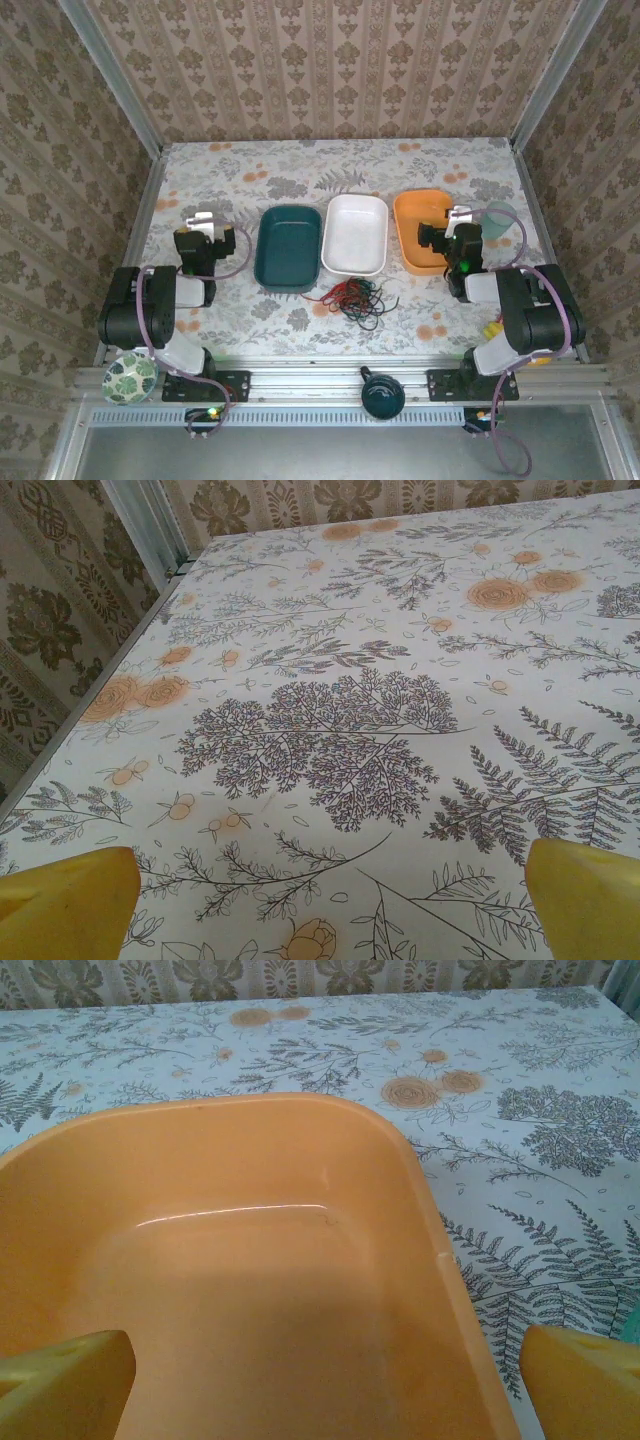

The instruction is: Untangle the cables

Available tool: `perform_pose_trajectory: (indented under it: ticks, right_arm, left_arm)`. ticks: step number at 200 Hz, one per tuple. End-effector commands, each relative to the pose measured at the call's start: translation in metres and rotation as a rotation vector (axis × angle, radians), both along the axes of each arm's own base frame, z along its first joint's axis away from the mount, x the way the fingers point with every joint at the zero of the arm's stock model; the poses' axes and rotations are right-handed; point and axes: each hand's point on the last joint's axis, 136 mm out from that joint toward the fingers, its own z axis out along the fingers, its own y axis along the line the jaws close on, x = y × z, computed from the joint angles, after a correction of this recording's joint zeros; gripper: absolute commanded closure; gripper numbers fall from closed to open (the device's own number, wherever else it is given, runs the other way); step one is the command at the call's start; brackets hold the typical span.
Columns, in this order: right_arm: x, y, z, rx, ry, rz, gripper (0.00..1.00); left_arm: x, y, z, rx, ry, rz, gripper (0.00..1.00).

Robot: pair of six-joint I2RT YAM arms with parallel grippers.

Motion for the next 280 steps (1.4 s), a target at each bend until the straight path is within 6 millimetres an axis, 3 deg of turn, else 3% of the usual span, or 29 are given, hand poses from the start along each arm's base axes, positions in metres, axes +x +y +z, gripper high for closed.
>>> perform_pose_trajectory:
  ticks: [1, 280]
  right_arm:
    - [0.006, -0.0007, 0.0104, -0.009, -0.024, 0.007, 0.0]
    - [0.0059, -0.0012, 0.0099, 0.001, -0.022, 0.014, 0.0]
  left_arm:
    - [0.0062, -0.0053, 0.0091, 0.013, -0.018, -0.029, 0.0]
    - [0.0076, -0.0056, 0.009, -0.005, -0.013, -0.044, 0.0]
